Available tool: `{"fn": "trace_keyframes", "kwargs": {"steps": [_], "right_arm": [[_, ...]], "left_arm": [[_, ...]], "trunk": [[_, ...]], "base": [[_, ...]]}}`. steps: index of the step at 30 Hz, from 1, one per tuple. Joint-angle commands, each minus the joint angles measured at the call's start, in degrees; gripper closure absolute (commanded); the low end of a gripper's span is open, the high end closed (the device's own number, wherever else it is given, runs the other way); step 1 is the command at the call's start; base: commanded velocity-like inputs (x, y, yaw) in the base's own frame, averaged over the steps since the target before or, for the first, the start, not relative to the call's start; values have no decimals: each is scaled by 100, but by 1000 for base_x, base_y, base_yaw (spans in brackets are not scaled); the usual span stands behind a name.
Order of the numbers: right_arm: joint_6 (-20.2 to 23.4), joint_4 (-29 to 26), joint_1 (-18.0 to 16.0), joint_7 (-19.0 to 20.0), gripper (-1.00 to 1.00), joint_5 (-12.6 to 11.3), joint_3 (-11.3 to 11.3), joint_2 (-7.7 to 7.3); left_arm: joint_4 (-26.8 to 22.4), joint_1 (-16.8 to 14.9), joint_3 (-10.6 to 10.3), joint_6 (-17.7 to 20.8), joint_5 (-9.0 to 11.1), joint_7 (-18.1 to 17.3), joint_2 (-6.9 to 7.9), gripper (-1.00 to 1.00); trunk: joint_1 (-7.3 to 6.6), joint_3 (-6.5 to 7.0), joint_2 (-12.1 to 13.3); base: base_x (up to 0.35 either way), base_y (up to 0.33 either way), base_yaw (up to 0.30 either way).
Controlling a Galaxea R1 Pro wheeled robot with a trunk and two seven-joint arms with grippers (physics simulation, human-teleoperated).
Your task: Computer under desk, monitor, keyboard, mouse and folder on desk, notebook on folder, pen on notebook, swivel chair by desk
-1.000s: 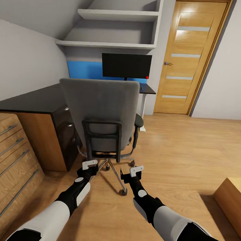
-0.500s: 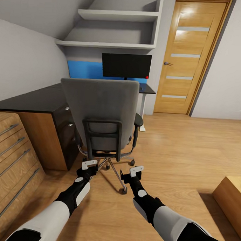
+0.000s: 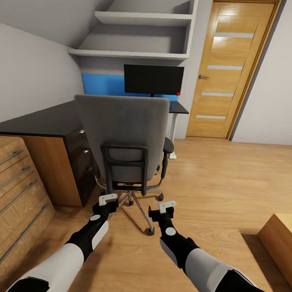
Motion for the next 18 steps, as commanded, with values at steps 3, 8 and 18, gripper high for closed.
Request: {"fn": "trace_keyframes", "kwargs": {"steps": [3, 8, 18], "right_arm": [[-9, -48, -6, -83, -100, -51, 39, 0], [1, -94, -6, -121, -100, -58, 32, 0], [-29, -104, -6, -105, -100, -54, 30, 0]], "left_arm": [[4, -4, -51, -26, 60, 41, 7, -100], [2, -4, -61, -26, 60, 41, 9, -100], [4, -4, -65, -32, 60, 41, 9, -100]], "trunk": [[-1, -5, -2], [-1, -5, -2], [-1, -5, -2]], "base": [[0, 157, 0], [0, 156, 0], [0, 26, 0]]}}
